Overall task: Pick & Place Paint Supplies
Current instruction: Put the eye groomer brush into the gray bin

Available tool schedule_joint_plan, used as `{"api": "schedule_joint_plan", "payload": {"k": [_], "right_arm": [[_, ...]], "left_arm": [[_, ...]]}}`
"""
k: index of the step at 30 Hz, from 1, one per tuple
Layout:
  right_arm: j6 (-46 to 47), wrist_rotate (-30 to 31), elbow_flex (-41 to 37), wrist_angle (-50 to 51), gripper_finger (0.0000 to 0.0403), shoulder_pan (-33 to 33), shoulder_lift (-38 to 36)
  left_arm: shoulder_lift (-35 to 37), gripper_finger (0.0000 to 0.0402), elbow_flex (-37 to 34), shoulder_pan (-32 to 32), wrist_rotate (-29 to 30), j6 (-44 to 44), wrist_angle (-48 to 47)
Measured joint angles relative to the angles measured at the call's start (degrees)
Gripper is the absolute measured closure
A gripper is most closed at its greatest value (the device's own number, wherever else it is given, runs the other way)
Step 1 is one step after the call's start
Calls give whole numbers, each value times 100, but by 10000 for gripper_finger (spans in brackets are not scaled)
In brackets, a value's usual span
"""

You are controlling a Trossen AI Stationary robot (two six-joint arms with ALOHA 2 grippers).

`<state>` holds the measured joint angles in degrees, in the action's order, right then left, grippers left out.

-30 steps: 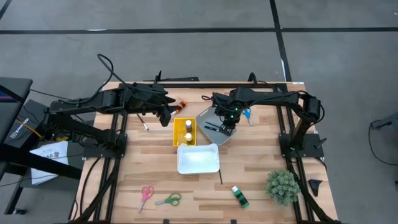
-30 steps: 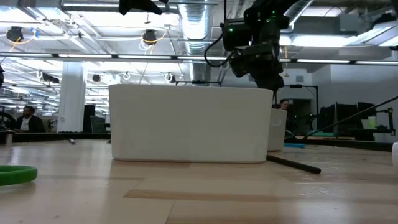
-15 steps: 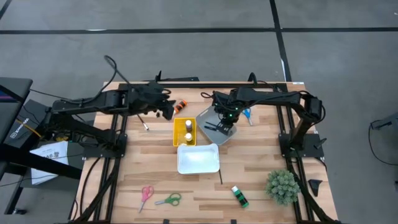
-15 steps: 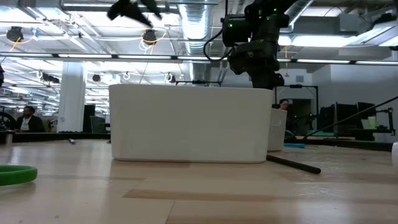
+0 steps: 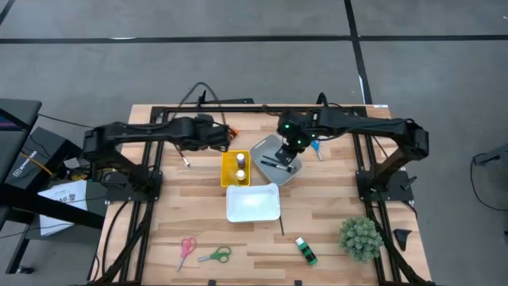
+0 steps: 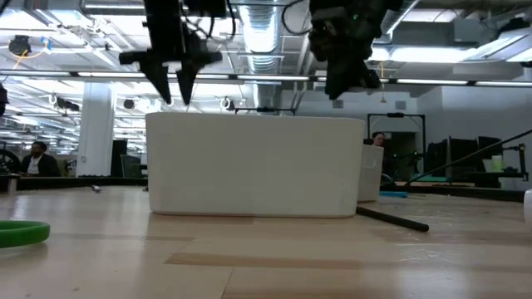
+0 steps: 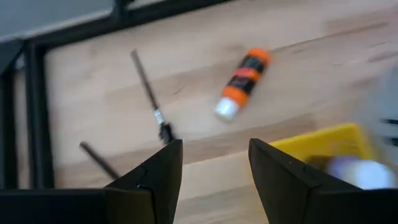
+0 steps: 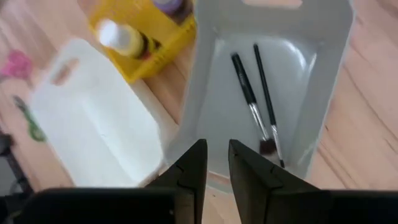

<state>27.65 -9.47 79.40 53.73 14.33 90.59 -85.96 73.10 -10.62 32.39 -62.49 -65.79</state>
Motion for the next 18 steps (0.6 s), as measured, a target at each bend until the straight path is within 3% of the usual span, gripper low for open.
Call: {"api": "schedule_joint_plan", "payload": {"k": [10, 18], "right_arm": [[326, 3, 2, -46, 340, -31, -387], [543, -13, 2, -52, 340, -200, -376]], "left_arm": [[-1097, 224, -70, -562, -351, -103, -367], [-966, 225, -1291, -974, -1083, -51, 824]]}}
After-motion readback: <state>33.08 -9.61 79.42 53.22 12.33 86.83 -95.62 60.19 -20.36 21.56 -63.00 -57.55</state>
